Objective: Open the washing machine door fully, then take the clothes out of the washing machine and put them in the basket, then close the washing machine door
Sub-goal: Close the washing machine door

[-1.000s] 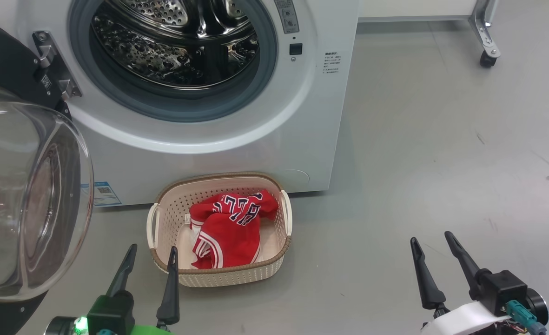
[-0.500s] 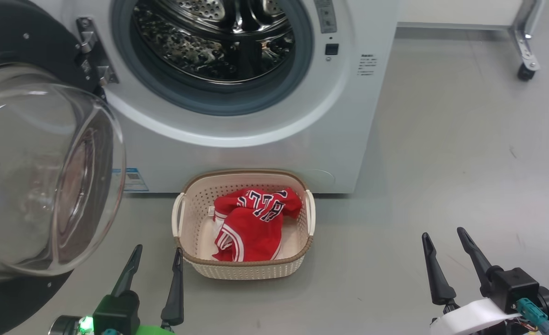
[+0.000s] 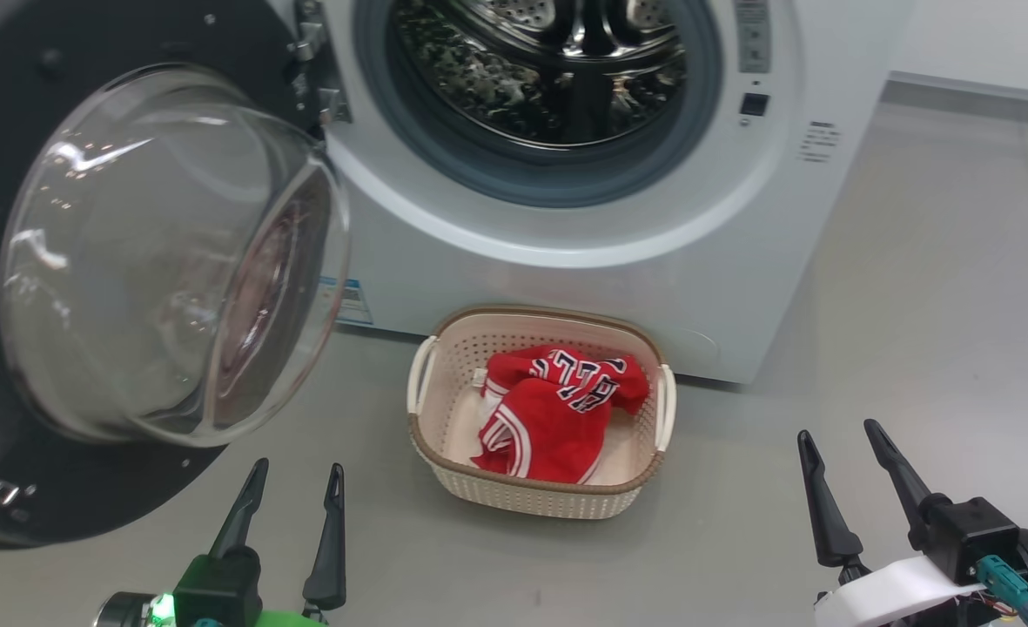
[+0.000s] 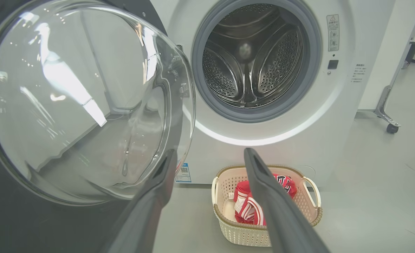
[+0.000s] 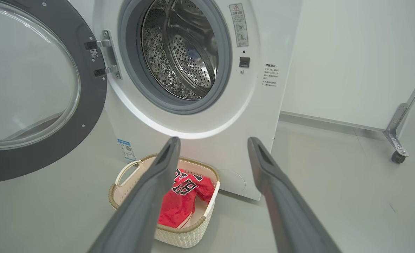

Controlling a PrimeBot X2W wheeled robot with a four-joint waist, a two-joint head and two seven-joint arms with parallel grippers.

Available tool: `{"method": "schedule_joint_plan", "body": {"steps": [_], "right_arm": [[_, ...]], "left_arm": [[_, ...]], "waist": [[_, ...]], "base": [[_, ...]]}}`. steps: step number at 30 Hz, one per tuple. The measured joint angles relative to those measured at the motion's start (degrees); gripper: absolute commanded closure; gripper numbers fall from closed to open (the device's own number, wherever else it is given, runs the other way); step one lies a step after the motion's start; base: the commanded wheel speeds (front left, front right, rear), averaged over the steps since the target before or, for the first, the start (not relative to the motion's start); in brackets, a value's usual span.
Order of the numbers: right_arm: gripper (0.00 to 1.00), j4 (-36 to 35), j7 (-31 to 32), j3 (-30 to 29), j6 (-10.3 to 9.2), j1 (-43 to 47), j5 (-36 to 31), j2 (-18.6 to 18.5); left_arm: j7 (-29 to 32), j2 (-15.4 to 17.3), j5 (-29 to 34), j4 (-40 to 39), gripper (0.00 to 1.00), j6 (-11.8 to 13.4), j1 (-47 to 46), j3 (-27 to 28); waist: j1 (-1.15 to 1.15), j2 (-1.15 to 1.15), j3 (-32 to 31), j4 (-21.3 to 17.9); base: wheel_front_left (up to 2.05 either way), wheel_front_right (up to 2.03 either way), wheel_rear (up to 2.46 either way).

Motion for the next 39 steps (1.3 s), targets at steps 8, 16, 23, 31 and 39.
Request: {"method": "schedule_joint_plan", "body": {"steps": [8, 16, 23, 31, 39], "right_arm": [[0.0, -0.4, 0.6, 1.4, 0.18, 0.0, 0.0, 0.1], [0.0, -0.5, 0.8, 2.2, 0.53, 0.0, 0.0, 0.8], [0.0, -0.5, 1.2, 2.9, 0.53, 0.0, 0.0, 1.2], [0.0, -0.5, 2.1, 4.6, 1.19, -0.3, -0.6, 1.4], [0.0, -0.2, 2.1, 4.7, 1.34, -0.4, -0.6, 1.4]], "left_arm": [[-0.7, -0.2, -0.6, 0.7, 0.0, 0.0, 0.0, 0.3], [-1.1, -0.2, -0.6, 0.8, 0.0, 0.2, 0.0, 0.9], [-1.1, -0.2, -0.6, 1.2, 0.0, 0.4, 0.1, 2.4], [-1.7, -0.3, -0.6, 0.5, 0.0, 0.5, 0.4, 4.8], [-2.2, -0.4, -0.6, 0.3, 0.25, 0.5, 1.4, 5.2]], "waist": [[0.0, 0.0, -0.3, 5.9], [0.0, 0.0, -0.8, 11.3], [0.0, 0.0, -1.3, 15.4], [0.0, 0.0, -1.1, 17.4], [0.0, 0.0, -1.1, 17.4]], "base": [[0.0, 0.0, 0.0], [0.0, 0.0, 0.0], [0.0, 0.0, 0.0], [0.0, 0.0, 0.0], [0.0, 0.0, 0.0]]}}
